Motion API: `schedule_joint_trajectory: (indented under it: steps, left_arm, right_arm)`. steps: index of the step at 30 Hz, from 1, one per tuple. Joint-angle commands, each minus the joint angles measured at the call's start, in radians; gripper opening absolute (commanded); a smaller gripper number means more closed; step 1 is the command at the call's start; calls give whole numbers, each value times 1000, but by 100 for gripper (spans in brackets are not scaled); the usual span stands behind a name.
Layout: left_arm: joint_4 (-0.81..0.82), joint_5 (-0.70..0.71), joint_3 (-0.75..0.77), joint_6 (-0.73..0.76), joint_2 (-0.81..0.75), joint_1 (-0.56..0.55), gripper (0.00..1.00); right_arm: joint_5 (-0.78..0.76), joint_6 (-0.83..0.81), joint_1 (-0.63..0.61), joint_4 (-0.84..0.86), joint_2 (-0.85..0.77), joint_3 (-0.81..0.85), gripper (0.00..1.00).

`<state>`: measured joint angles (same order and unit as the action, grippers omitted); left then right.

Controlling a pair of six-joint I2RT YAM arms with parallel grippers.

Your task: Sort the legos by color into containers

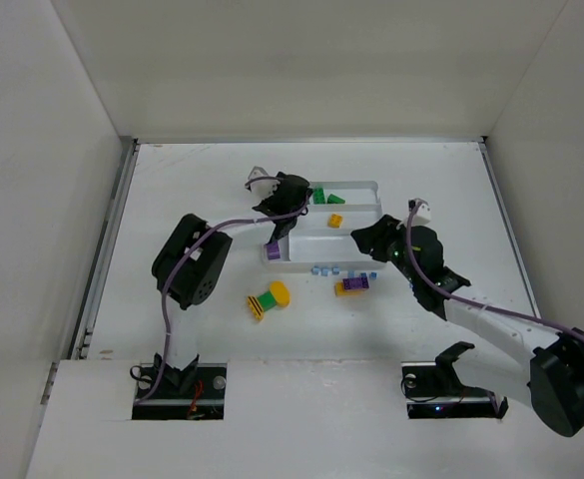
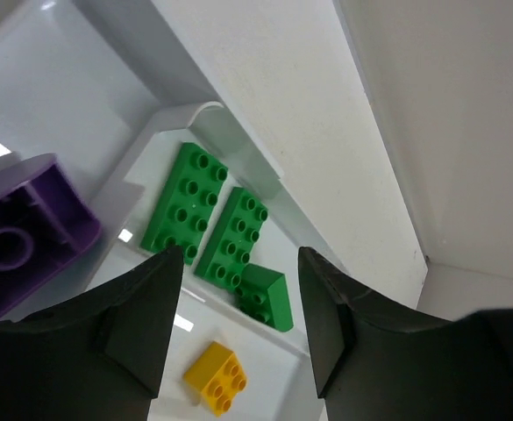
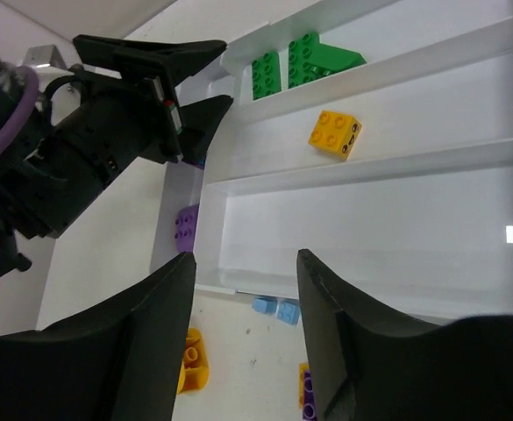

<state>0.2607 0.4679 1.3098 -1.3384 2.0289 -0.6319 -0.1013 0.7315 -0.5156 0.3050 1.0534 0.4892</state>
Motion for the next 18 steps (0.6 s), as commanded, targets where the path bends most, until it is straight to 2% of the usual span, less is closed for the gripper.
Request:
schedule_joint_trajectory:
  steps: [1,5,9,12,14,18]
  left_arm:
    - [130,61,-93,111,-192,-13,50]
    - [281,43,-251,303,-364,-25,39]
    - [295,37,-394,427,-522,-33,26]
    - [198,0,-461,496,-619,-27,25]
    - [70,-3,-478,516,-679,-38,28]
    - [-122,-11,-478,588,-792,-110,31]
  right_arm:
    - [26,-33,-34,52,33,28,51]
    - [44,-90,-108,48,80,67,39]
    - [55,-141,-207,29,114,98,38]
    - [37,-142,-264,26,129,83,39]
    - [5,-136,-269,-3,123,69,39]
    - [-128,-138,-271,-142,51,60,35]
